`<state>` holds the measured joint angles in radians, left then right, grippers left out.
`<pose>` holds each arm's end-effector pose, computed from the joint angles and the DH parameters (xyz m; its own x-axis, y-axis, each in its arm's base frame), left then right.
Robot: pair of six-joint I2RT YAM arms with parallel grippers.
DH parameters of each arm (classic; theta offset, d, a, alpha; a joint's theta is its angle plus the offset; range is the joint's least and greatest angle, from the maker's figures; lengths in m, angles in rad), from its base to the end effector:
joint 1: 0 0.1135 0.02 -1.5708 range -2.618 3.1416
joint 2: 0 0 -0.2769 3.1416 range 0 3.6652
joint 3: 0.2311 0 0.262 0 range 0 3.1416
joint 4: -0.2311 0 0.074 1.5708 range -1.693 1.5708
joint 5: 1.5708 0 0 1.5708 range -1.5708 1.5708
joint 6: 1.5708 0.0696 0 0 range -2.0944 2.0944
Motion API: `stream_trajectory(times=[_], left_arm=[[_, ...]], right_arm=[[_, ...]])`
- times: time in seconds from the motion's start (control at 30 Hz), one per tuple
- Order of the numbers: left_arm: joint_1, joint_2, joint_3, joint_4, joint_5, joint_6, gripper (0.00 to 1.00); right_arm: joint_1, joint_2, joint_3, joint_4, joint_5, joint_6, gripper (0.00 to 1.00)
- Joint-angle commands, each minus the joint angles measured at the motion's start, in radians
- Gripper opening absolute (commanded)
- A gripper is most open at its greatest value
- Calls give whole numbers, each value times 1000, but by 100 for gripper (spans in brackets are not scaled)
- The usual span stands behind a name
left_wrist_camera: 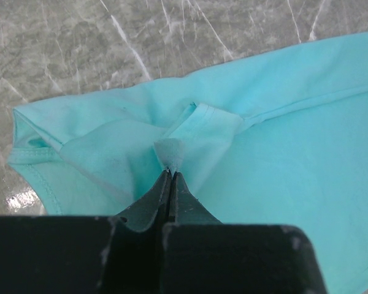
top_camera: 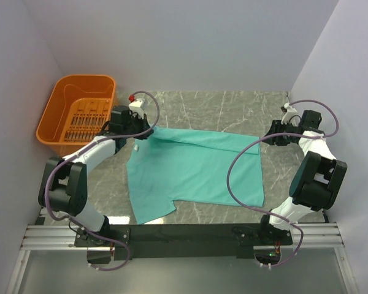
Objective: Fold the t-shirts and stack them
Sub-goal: Fold the tshirt
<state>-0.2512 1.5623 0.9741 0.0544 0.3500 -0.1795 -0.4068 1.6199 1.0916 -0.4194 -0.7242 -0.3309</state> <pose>0.3652 -0.1183 0.2279 -0.5777 -0.0249 -0.8159 0.4231 0.8456 -0.3254 0.3468 -0.0992 0.2109 -0.6863 0.0307 -0.7267 -0.2978 0.8997 0.3192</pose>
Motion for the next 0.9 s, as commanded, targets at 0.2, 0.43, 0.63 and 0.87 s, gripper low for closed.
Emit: stream_trajectory(times=[0.2, 0.43, 0.63, 0.87], left_arm=[[-16, -51, -6, -45, -22, 28, 1], [-17, -62, 15, -103, -52, 18, 31], [-22, -267, -35, -74, -42, 45, 84], [-22, -147, 108, -201, 41, 57, 80]], right_arm=[[-6, -25, 4, 4, -21, -10, 48], [-6, -31, 5, -4, -24, -8, 48], [-6, -43, 2, -5, -24, -13, 48], [0, -19, 25, -38, -63, -20, 48]])
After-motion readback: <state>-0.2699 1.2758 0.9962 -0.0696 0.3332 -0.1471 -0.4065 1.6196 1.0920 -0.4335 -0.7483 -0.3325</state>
